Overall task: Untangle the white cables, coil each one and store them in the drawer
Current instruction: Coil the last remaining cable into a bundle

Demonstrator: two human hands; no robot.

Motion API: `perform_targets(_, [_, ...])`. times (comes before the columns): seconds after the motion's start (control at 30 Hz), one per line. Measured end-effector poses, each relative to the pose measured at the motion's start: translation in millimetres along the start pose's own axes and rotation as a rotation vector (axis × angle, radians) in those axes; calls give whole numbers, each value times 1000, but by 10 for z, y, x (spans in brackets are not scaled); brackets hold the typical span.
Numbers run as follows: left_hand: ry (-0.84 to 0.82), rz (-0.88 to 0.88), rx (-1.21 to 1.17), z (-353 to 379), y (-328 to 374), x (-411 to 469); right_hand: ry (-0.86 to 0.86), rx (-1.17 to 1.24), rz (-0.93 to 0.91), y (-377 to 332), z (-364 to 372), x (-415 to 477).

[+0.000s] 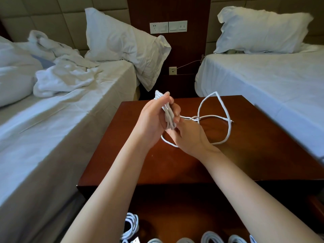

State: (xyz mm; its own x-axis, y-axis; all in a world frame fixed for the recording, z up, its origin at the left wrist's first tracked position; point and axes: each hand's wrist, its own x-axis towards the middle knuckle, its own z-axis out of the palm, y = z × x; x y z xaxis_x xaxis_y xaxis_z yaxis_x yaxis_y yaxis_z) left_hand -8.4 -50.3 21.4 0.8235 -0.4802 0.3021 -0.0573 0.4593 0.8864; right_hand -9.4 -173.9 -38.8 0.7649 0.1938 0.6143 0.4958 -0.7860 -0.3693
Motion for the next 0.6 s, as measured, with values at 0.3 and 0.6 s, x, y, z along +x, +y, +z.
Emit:
perform_targets(0.3, [223,187,0,-294,149,48,-40,109,-47,40,81,-43])
perform_targets(0.6, [560,266,-70,-374,135,87,21,292,115,11,-37,-25])
